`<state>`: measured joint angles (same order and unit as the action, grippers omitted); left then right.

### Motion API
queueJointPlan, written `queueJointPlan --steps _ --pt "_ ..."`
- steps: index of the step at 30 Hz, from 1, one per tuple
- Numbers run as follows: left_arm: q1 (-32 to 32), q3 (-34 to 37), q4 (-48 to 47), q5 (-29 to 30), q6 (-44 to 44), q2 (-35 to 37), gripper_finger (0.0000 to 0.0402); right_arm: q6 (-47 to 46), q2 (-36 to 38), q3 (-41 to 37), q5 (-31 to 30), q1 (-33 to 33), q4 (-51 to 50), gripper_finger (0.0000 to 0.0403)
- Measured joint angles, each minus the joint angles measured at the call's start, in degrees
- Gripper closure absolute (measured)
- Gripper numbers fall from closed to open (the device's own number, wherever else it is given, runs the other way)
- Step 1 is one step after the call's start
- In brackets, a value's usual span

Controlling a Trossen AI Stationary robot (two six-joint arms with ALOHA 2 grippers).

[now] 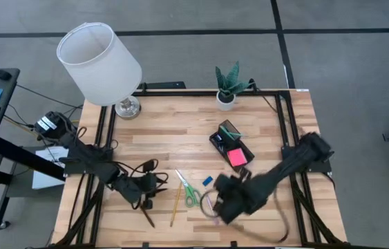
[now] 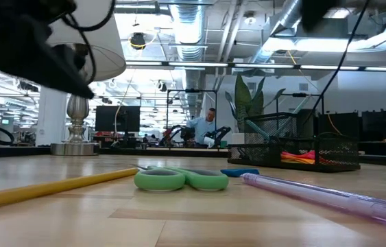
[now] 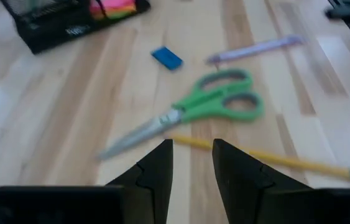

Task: Pick and place office supplies into organizer
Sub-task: Put the green scissors into the desk organizer

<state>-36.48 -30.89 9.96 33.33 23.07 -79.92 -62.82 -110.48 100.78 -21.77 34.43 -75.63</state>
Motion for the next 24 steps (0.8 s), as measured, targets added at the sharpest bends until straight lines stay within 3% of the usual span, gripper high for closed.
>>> queueJointPlan --steps 4,8,15,19,24 --pt "3.27 -1.73 -0.15 -0.86 -0.11 0.02 0.0294 -0.45 -6.34 -0.07 6.03 0.35 -0.86 0.0286" --pt "6.38 -2.10 -0.34 -4.19 -0.15 0.02 0.0294 1.51 -8.68 -0.07 7.77 -0.42 -1.67 0.0286" --pt "9.21 -2.10 -5.77 -6.51 -0.13 0.02 0.0294 4.68 -3.58 -0.05 0.56 -4.09 -6.49 0.0286" --pt "10.33 -2.10 -9.15 -6.21 -0.10 0.02 0.0294 9.12 -0.36 -1.16 -0.85 -6.19 4.77 0.0286" --pt "11.75 -2.10 -9.67 -6.08 -0.18 0.04 0.0294 9.44 -1.21 -6.64 4.50 -7.32 24.75 0.0286"
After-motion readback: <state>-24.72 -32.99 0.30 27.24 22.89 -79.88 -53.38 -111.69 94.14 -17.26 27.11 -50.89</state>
